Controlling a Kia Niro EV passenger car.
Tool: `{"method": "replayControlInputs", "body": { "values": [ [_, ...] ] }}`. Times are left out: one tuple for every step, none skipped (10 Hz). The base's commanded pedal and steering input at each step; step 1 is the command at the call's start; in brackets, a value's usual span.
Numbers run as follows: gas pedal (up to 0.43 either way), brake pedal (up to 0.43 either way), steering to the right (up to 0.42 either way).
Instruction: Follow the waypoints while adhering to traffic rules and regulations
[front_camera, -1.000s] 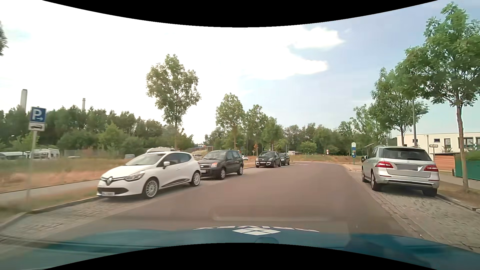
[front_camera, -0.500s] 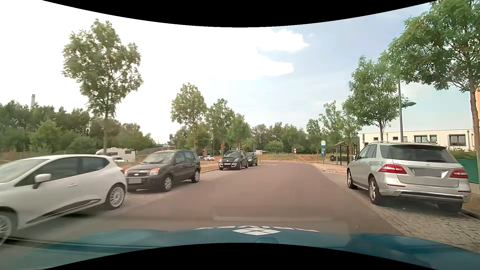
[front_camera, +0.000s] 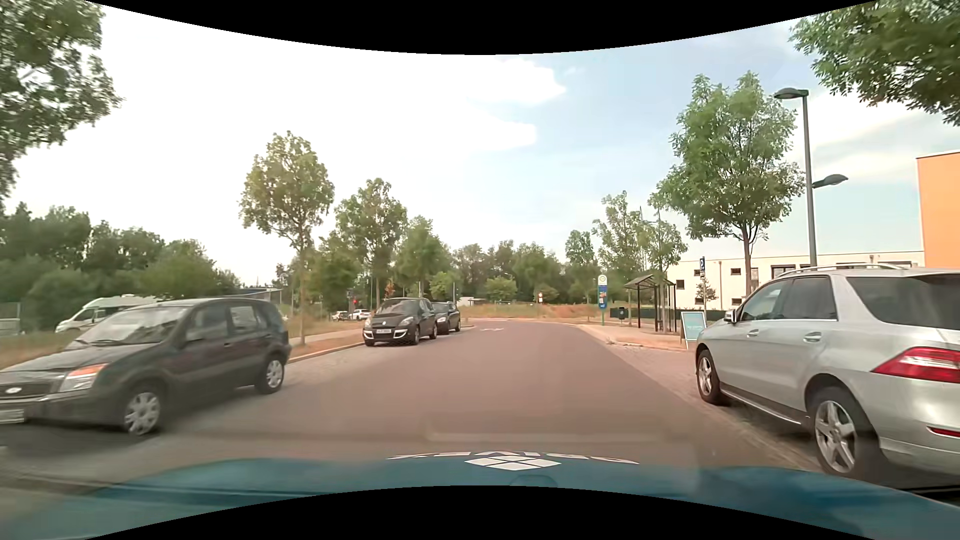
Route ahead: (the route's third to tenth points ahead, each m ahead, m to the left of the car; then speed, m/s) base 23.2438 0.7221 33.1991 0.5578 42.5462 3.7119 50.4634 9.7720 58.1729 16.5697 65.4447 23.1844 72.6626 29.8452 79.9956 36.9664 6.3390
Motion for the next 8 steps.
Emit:
{"method": "replayControlInputs", "body": {
  "values": [
    [0.15,0.0,0.108],
    [0.15,0.0,0.095],
    [0.15,0.0,0.088],
    [0.15,0.0,0.081],
    [0.15,0.0,0.077],
    [0.15,0.0,0.073],
    [0.15,0.0,0.069],
    [0.15,0.0,0.065]
  ]
}}
